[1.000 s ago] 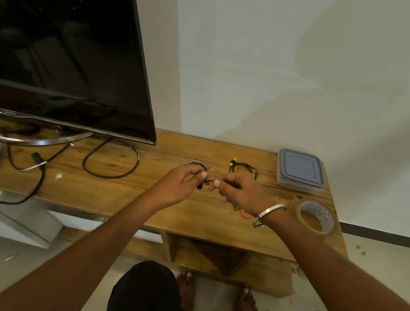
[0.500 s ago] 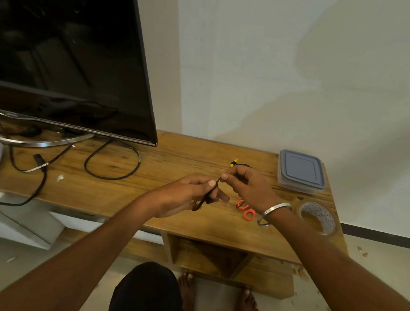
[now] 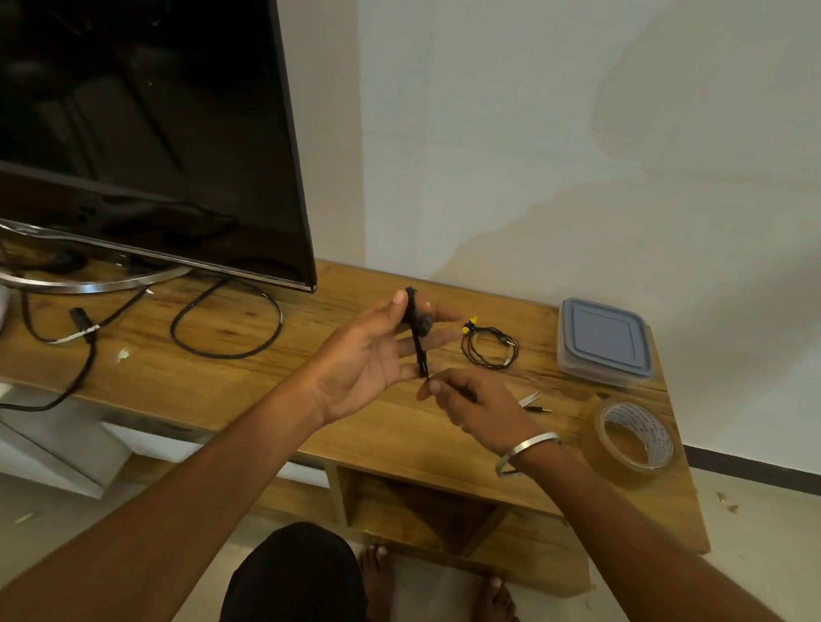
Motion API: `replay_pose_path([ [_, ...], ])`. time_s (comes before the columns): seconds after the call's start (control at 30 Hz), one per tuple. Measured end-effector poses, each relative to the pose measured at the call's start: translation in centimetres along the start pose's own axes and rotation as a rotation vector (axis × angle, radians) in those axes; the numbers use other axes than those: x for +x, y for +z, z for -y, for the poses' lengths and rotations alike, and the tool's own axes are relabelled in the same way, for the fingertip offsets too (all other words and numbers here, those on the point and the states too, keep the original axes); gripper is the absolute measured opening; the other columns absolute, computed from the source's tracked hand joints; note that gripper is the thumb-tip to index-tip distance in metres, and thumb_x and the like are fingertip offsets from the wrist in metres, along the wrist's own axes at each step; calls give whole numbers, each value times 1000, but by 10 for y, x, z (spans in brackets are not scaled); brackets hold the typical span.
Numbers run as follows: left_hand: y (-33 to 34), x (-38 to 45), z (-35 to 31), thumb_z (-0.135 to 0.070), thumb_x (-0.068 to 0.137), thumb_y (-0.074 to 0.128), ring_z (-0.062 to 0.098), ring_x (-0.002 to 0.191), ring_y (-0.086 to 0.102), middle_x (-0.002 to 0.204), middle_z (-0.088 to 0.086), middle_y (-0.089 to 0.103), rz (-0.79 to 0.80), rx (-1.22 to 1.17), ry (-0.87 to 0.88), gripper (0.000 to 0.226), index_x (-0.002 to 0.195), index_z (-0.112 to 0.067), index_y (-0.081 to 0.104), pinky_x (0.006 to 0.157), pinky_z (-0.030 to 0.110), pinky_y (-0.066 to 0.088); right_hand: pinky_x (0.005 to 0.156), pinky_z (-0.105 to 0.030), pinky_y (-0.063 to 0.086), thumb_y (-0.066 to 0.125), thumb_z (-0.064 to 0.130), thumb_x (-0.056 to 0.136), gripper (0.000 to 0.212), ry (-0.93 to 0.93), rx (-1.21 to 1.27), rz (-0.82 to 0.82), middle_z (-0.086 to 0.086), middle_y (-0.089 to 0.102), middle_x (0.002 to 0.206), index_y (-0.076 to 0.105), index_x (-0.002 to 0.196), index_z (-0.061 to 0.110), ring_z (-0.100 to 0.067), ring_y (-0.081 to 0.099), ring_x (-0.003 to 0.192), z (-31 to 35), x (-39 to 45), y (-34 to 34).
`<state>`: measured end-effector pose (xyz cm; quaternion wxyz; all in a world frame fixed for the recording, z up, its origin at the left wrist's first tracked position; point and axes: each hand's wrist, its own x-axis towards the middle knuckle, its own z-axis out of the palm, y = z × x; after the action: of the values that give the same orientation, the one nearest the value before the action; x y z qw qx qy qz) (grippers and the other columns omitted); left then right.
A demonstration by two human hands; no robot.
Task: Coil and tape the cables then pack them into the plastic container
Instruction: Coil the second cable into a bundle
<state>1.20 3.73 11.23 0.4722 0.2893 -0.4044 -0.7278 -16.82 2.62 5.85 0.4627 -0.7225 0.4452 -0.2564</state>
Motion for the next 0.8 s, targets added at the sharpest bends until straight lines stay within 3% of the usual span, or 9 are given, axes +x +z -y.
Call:
replay_pose_path([
  [0.17, -7, 3, 5, -27, 103, 38, 18, 131, 50, 131, 0, 62, -130, 365, 69, 27, 98, -22, 64, 106, 42, 40, 52, -16, 36, 51, 26, 95, 22, 7, -23, 73, -4, 48, 64, 71, 97, 17, -10, 41, 55, 6, -1, 5],
  [0.37, -23, 4, 20, -27, 101, 47, 0, 121, 52, 123, -10, 62, -108, 936, 135, 21, 104, -31, 67, 101, 26, 41, 50, -18, 33, 54, 22, 94, 19, -27, -38, 76, -7, 47, 60, 72, 95, 18, -15, 40, 54, 12, 2, -1],
  [0.47, -32, 4, 31, -33, 98, 49, 9, 118, 55, 113, -4, 64, -67, 1082, 127, 16, 92, -40, 63, 98, 38, 48, 53, -21, 35, 55, 20, 94, 18, -46, -39, 77, -5, 47, 59, 73, 95, 17, -12, 41, 53, 15, 3, -5],
  [0.53, -39, 3, 34, -37, 97, 49, 15, 115, 57, 112, 0, 64, -57, 1139, 96, 16, 90, -37, 63, 96, 45, 49, 51, -19, 35, 56, 21, 93, 18, -47, -27, 61, 1, 47, 55, 73, 93, 17, -9, 40, 51, 16, 3, -9],
  [0.67, -46, -3, 32, -36, 100, 48, 9, 93, 62, 105, -3, 64, -54, 1155, 28, 23, 89, -25, 65, 89, 45, 51, 47, -21, 31, 56, 24, 93, 16, -47, -48, 5, -10, 47, 60, 70, 87, 28, -18, 37, 52, 14, 6, -18],
  [0.8, -45, -6, 30, -50, 98, 44, 14, 85, 61, 85, -4, 61, -17, 1153, -55, 31, 84, -28, 62, 85, 45, 51, 44, -17, 29, 56, 25, 93, 15, -57, -64, -17, -7, 45, 57, 69, 86, 29, -9, 35, 45, 17, 7, -23],
])
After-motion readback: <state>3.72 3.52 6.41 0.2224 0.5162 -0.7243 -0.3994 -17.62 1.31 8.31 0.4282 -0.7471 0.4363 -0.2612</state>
